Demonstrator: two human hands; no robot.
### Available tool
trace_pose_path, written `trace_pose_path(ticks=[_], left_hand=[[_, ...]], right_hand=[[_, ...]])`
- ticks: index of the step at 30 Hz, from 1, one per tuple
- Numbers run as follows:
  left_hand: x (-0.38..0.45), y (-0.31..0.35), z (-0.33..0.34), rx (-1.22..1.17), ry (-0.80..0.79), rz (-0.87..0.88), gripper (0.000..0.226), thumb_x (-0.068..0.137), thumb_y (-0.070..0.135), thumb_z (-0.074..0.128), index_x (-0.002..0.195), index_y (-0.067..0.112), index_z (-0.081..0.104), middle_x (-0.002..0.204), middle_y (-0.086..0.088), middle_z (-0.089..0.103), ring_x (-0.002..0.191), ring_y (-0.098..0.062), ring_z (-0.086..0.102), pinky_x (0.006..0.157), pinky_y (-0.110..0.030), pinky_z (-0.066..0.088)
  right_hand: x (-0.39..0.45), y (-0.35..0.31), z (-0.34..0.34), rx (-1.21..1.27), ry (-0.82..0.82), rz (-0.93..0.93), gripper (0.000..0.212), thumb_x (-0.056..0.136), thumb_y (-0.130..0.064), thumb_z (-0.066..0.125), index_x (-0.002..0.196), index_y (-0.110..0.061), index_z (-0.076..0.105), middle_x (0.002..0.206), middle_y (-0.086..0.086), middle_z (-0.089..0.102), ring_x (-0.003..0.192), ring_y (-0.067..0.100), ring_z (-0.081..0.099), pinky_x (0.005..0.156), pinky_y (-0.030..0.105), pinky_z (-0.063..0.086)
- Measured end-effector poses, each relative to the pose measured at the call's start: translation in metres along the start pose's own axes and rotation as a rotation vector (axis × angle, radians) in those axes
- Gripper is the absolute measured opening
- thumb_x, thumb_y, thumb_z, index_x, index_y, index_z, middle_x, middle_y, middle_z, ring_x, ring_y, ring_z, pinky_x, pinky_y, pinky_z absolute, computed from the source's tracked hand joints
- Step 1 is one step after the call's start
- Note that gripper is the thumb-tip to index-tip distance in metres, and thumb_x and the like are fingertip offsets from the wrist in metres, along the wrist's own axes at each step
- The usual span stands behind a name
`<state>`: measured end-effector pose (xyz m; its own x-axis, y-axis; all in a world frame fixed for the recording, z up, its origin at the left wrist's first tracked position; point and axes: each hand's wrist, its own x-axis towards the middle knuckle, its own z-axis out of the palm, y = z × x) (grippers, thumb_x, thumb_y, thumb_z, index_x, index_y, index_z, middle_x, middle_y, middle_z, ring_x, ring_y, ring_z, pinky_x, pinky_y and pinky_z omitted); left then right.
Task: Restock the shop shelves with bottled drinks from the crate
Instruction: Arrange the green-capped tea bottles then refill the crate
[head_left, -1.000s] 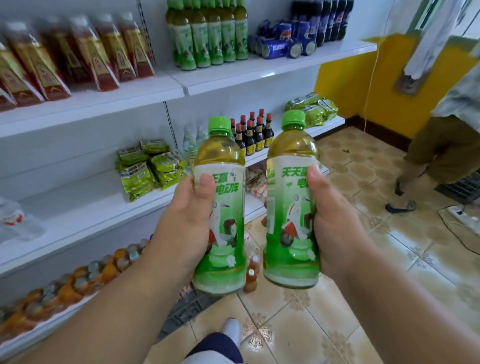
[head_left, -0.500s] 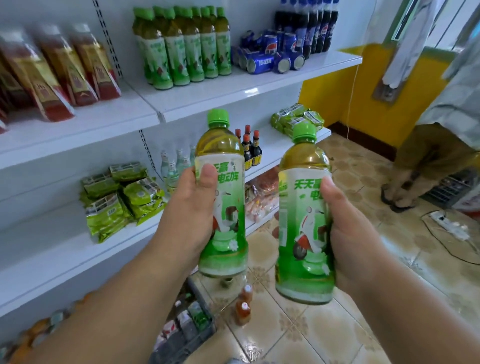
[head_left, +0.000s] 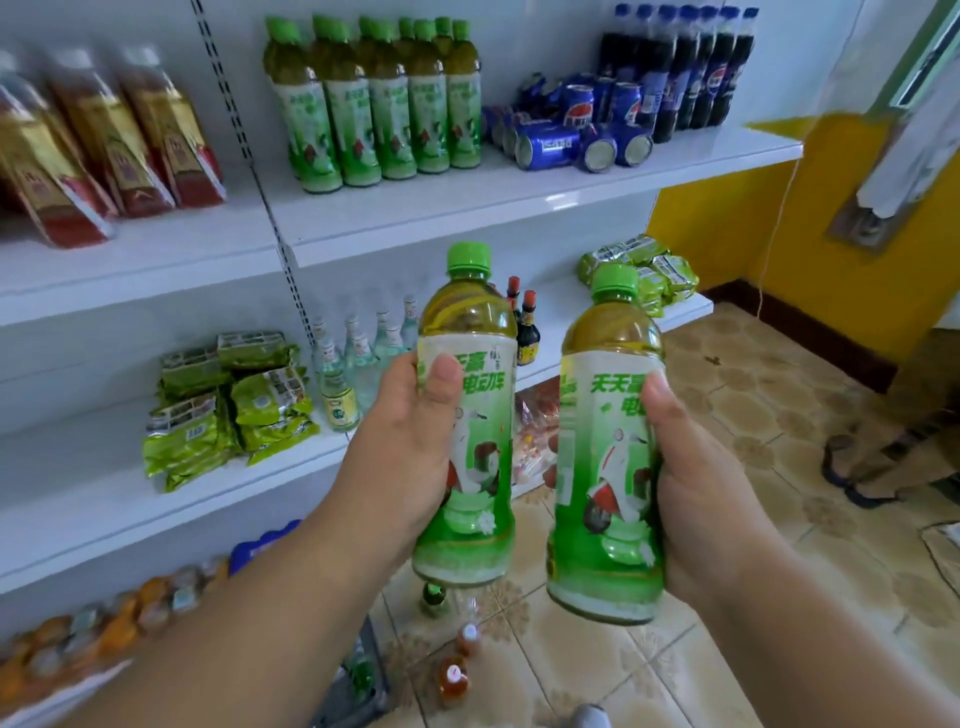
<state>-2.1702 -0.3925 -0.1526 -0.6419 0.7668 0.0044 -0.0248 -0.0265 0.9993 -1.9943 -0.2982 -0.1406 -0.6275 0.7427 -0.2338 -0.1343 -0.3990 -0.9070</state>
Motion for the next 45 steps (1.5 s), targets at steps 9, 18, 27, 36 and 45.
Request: trace_pose_path(ticks=[9, 18, 27, 36, 45], left_hand=[[0.03, 0.0, 0.096, 0.003, 0.168, 0.034, 0.065, 0.061, 0.097, 0.054, 0.1, 0.045, 0.064, 0.097, 0.002, 0.077, 0.088, -0.021, 0.076, 0.081, -0.054, 0.06], [0.065, 0.004, 0.136, 0.041, 0.308, -0.025, 0.089, 0.055, 0.101, 0.049, 0.127, 0.049, 0.056, 0.126, 0.017, 0.068, 0.121, -0.012, 0.064, 0.108, -0.051, 0.045], [0.167, 0.02, 0.106, 0.036, 0.39, 0.031, 0.056, 0.061, 0.093, 0.051, 0.104, 0.059, 0.061, 0.105, 0.021, 0.074, 0.095, -0.002, 0.072, 0.083, -0.038, 0.054], [0.303, 0.047, 0.023, 0.047, 0.434, 0.16, 0.062, 0.06, 0.08, 0.074, 0.114, 0.056, 0.058, 0.112, 0.012, 0.075, 0.1, -0.017, 0.074, 0.088, -0.055, 0.056], [0.387, 0.061, -0.056, 0.198, 0.582, 0.299, 0.056, 0.075, 0.06, 0.073, 0.127, 0.042, 0.059, 0.122, 0.01, 0.072, 0.113, -0.016, 0.069, 0.097, -0.054, 0.054]], right_hand=[[0.072, -0.067, -0.08, -0.117, -0.201, -0.022, 0.052, 0.079, -0.065, 0.067, 0.097, -0.018, 0.077, 0.099, 0.023, 0.075, 0.082, 0.036, 0.075, 0.068, 0.046, 0.06], [0.141, -0.078, -0.1, 0.033, -0.467, 0.028, 0.053, 0.09, -0.056, 0.061, 0.126, -0.018, 0.065, 0.122, 0.022, 0.069, 0.111, 0.043, 0.068, 0.091, 0.062, 0.054], [0.268, -0.103, -0.054, -0.365, -0.54, -0.03, 0.078, 0.073, -0.087, 0.058, 0.13, -0.034, 0.06, 0.126, 0.005, 0.07, 0.115, 0.03, 0.068, 0.102, 0.058, 0.047], [0.397, -0.154, 0.053, -0.415, -0.81, -0.236, 0.043, 0.089, -0.03, 0.074, 0.129, -0.024, 0.058, 0.119, 0.004, 0.073, 0.107, 0.025, 0.072, 0.089, 0.045, 0.059], [0.49, -0.147, 0.144, -0.525, -0.696, -0.39, 0.041, 0.081, -0.021, 0.084, 0.117, -0.024, 0.064, 0.104, -0.007, 0.076, 0.095, 0.011, 0.073, 0.081, 0.032, 0.06]])
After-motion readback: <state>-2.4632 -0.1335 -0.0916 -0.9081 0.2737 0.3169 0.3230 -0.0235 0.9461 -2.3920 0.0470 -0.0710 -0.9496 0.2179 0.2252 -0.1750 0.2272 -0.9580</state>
